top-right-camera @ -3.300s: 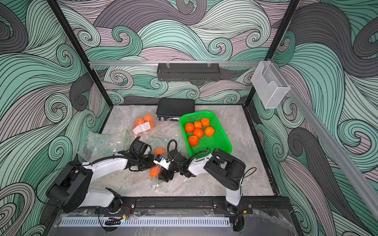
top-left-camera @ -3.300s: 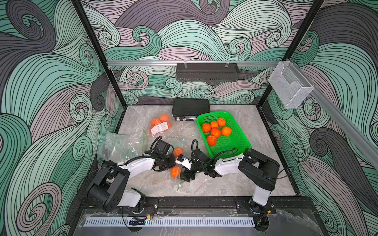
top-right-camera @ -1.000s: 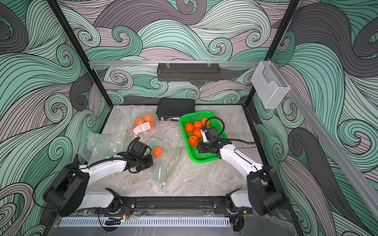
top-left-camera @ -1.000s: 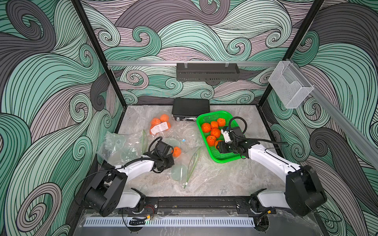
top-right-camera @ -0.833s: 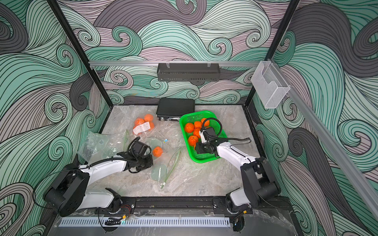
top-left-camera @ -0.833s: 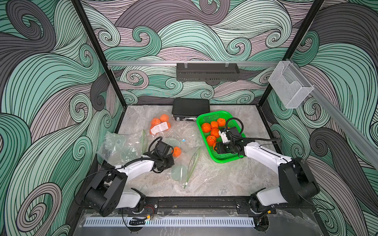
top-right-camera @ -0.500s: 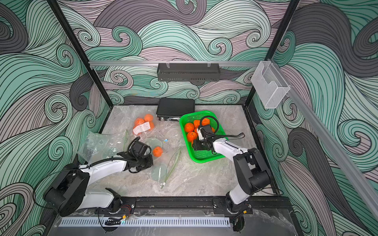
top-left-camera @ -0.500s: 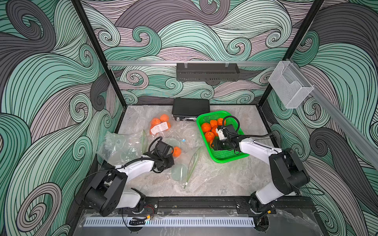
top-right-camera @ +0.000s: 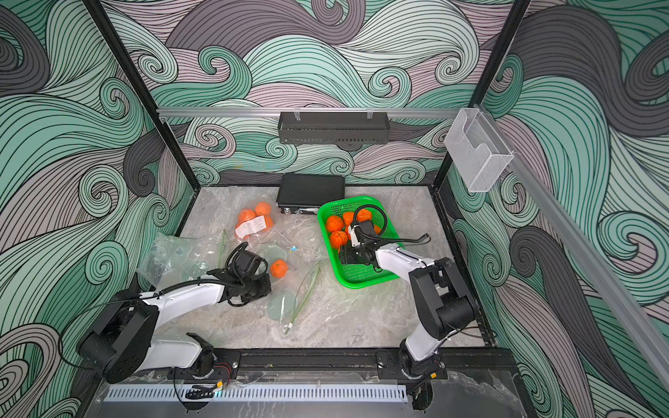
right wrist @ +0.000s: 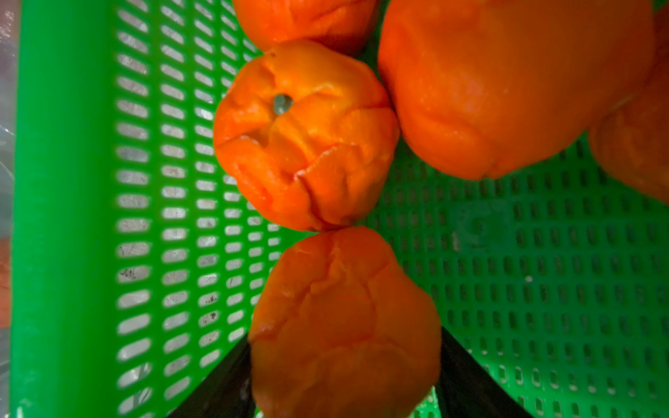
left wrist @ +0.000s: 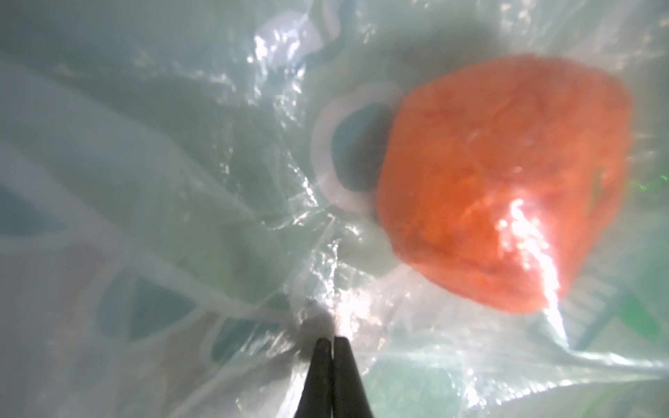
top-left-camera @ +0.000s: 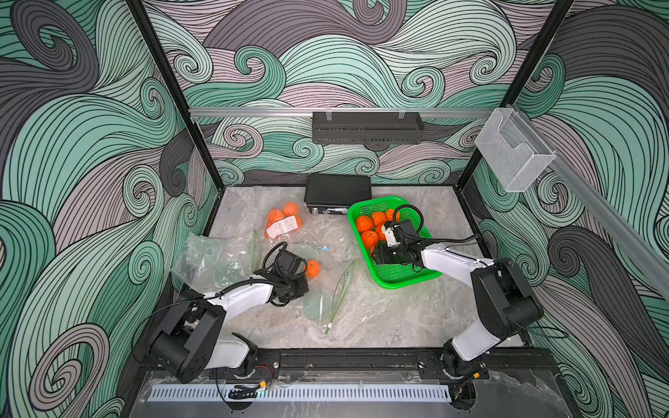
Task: Open the zip-top bag and take out the orange
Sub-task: Place the orange in the basket.
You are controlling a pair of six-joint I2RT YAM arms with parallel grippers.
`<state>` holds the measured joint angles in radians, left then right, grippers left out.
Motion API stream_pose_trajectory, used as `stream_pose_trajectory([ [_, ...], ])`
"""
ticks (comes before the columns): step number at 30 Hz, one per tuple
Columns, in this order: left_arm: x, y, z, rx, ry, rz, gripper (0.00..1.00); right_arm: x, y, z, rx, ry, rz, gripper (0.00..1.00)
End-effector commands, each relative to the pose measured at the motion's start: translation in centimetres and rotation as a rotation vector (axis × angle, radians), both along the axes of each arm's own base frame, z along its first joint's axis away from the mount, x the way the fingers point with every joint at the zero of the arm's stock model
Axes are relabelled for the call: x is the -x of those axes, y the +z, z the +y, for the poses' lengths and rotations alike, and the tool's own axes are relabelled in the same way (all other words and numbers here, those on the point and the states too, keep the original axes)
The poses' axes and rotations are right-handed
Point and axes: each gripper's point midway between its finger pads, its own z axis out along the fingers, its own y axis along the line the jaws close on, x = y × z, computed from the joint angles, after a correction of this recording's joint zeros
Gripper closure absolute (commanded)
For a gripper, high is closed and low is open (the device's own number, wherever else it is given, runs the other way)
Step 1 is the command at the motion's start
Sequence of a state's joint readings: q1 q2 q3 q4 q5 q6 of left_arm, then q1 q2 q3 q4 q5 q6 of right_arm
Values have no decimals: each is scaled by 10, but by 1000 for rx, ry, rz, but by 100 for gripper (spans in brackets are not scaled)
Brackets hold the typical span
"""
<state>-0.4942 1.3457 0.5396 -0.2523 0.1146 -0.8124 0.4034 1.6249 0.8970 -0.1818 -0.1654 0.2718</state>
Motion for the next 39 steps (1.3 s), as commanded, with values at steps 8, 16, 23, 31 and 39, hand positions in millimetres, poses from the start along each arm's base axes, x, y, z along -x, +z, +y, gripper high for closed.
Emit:
stream_pose_trajectory([
  [8,23,-15,17,-77,1,88,100,-1,41,-10,-11,-26,-101,22],
  [16,19,2,15,-66,-1,56,100,9,73,-18,-27,-20,-196,26],
  [23,11,36,7,-23,-17,12,92,42,105,12,-234,141,-327,39],
  [31,-10,91,11,-15,4,-168,82,120,129,75,-299,489,-453,56],
  [39,-73,111,4,-7,10,-164,84,159,92,110,-215,653,-403,68],
])
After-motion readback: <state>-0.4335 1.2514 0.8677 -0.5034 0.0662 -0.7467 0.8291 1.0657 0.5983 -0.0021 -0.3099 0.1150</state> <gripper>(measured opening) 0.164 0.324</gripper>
